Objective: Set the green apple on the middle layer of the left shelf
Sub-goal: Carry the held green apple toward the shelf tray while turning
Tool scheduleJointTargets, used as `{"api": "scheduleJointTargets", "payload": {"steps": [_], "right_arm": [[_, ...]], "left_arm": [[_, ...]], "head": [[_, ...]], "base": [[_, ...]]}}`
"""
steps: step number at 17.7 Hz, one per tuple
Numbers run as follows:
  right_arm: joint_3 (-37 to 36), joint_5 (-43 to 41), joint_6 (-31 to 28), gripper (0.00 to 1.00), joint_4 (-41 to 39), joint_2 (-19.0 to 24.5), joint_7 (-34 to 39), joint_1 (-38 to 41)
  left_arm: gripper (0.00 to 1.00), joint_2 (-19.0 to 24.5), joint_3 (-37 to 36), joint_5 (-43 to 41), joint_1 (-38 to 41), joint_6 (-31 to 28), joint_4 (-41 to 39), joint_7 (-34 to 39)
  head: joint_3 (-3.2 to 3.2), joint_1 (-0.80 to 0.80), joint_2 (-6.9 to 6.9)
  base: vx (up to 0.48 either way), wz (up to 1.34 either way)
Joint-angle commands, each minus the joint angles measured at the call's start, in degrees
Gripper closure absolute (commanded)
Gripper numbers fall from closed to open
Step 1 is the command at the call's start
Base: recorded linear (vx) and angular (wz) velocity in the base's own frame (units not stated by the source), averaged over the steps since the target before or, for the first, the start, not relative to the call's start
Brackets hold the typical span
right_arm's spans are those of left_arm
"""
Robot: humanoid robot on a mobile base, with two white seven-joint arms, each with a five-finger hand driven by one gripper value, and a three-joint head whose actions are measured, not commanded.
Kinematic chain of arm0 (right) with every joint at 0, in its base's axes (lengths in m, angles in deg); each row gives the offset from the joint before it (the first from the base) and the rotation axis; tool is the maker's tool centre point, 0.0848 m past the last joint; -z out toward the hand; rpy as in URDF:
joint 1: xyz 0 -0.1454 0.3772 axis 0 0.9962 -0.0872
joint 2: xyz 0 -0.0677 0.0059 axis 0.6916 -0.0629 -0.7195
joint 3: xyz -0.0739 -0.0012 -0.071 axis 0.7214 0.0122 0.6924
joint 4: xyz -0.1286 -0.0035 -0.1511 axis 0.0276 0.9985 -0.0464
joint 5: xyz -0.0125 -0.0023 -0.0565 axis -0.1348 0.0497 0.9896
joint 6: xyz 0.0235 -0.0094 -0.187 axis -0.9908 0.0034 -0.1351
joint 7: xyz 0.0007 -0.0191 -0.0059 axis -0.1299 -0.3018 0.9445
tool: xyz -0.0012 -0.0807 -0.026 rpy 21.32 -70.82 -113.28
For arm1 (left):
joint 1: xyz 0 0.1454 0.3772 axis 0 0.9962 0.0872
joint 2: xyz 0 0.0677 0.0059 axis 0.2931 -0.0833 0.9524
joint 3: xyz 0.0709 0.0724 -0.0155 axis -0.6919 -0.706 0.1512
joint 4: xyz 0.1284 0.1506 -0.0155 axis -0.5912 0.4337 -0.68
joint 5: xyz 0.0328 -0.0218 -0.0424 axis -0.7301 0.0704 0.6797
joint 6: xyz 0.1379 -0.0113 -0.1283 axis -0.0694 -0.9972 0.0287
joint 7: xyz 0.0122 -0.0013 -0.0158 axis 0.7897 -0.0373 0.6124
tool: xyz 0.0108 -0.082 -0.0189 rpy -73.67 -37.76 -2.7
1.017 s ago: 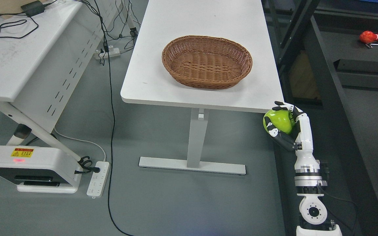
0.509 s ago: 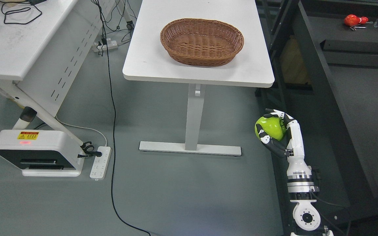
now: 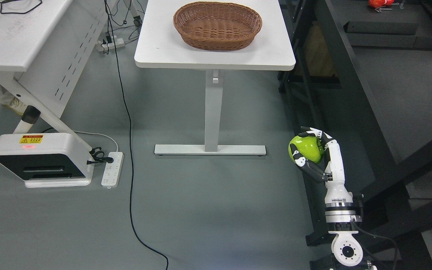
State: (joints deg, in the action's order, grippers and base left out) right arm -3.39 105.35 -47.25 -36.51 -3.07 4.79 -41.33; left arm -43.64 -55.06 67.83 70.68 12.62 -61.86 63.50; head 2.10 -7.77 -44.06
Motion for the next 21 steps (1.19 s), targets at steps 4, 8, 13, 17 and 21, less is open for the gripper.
{"api": "scheduleJointTargets", "payload": {"steps": [4,8,13,17,21], "right_arm": [[0.2,0.0,0.1,1.0,-0.2,-1.1,-0.1,-0.1],[0.2,0.0,0.0,1.0,-0.1,-1.2,0.0,-0.4],[0.2,0.0,0.0,1.0,-0.1,-1.3,0.0,-0.4],[0.2,0.0,0.0,1.0,-0.1,-1.3,0.0,-0.3],[0.2,0.0,0.0,1.0,-0.1,-1.3,0.0,-0.1]], "left_arm": [[0.0,1.0,0.0,0.0,0.0,0.1,0.0,0.0],[0.0,1.0,0.0,0.0,0.0,0.1,0.0,0.0],[0.0,1.0,0.0,0.0,0.0,0.1,0.0,0.0],[0.0,1.0,-0.2,0.0,0.0,0.1,0.0,0.0],[0.0,1.0,0.0,0.0,0.0,0.1,0.0,0.0]], "head": [[0.0,0.0,0.0],[0.0,0.0,0.0],[0.0,0.0,0.0],[0.0,0.0,0.0],[0.0,0.0,0.0]], "base": [[-0.212,-0.29],[-0.164,-0.44],[-0.137,-0.51],[-0.097,-0.59],[-0.042,-0.65]]}}
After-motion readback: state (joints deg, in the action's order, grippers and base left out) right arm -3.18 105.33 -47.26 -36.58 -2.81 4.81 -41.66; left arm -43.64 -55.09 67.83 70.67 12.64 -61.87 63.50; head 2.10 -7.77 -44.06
